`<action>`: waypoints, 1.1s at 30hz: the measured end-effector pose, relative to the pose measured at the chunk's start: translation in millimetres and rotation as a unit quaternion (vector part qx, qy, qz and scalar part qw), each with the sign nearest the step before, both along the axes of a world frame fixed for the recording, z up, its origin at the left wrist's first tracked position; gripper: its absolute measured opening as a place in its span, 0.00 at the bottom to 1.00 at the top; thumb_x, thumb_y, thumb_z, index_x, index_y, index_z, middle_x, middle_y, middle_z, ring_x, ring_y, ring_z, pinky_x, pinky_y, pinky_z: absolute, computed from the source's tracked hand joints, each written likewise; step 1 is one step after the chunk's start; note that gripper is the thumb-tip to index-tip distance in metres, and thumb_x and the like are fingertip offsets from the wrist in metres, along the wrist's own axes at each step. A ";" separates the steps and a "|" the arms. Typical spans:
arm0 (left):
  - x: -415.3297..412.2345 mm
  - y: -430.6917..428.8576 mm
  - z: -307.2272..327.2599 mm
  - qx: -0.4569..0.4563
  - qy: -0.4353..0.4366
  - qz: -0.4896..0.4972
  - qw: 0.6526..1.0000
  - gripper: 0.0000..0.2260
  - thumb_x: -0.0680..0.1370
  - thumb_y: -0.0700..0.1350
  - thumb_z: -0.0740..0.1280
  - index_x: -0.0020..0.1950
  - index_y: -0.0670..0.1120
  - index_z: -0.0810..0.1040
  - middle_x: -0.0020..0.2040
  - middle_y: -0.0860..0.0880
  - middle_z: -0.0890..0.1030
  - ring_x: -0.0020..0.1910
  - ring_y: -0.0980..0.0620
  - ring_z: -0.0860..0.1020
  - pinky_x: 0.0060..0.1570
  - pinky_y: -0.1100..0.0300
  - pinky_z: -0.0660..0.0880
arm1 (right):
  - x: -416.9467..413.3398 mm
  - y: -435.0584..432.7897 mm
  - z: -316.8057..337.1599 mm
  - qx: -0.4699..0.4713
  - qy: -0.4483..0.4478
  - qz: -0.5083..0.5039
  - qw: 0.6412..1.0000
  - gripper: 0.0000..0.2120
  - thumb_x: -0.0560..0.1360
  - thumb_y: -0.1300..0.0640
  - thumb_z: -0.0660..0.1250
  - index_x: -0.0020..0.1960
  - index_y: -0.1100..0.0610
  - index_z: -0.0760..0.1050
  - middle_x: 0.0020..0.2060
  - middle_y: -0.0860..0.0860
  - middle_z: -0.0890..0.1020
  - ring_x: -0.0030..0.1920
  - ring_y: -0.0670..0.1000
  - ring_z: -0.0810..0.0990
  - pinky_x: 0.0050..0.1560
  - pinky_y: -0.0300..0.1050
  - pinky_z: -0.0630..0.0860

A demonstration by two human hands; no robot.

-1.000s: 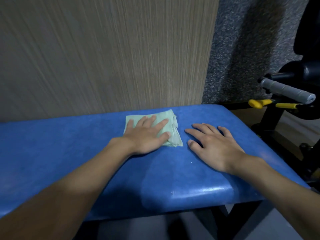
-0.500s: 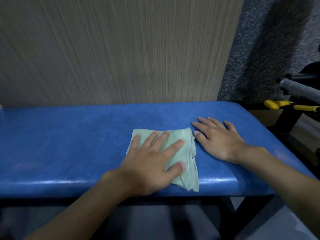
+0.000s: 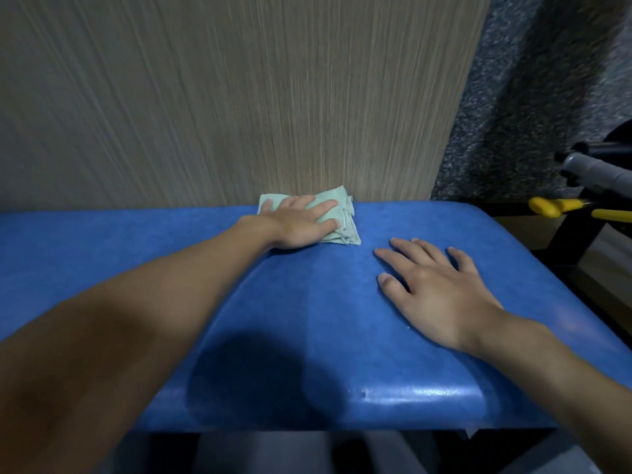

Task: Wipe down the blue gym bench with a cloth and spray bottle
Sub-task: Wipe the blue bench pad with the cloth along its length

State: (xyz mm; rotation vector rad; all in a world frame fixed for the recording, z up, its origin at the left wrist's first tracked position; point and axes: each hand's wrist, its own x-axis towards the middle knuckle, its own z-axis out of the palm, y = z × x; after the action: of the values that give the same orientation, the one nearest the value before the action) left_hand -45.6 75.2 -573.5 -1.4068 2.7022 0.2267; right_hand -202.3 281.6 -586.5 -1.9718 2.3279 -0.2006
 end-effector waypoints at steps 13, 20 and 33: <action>66.4 154.9 -12.3 -0.034 -0.016 -0.060 0.997 0.28 0.77 0.70 0.41 0.76 0.70 0.37 0.81 0.55 0.39 0.79 0.52 0.36 0.75 0.40 0.37 | 0.8 1.4 2.3 0.002 -0.007 -0.006 1.000 0.25 0.81 0.39 0.44 0.78 0.40 0.54 0.79 0.42 0.53 0.78 0.47 0.47 0.76 0.58 0.43; 93.9 211.5 -5.7 -0.068 0.013 -0.055 0.996 0.37 0.67 0.71 0.32 0.77 0.66 0.36 0.82 0.54 0.40 0.79 0.53 0.37 0.75 0.41 0.37 | 6.5 4.4 14.3 0.036 0.053 -0.004 0.998 0.25 0.82 0.40 0.43 0.78 0.42 0.53 0.79 0.44 0.53 0.79 0.50 0.47 0.74 0.66 0.39; 44.5 70.7 -11.9 -0.033 -0.014 0.007 0.999 0.29 0.78 0.70 0.44 0.77 0.69 0.40 0.82 0.52 0.40 0.80 0.47 0.40 0.75 0.38 0.38 | 9.8 -4.2 1.3 0.014 0.014 0.003 1.000 0.26 0.81 0.40 0.41 0.78 0.41 0.51 0.79 0.43 0.50 0.79 0.48 0.44 0.75 0.62 0.42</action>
State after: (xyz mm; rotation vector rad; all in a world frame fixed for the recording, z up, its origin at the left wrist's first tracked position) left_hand -1.1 145.9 -585.5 -1.4353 2.7010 0.1188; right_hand -192.5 277.4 -585.2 -1.9799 2.3281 -0.1403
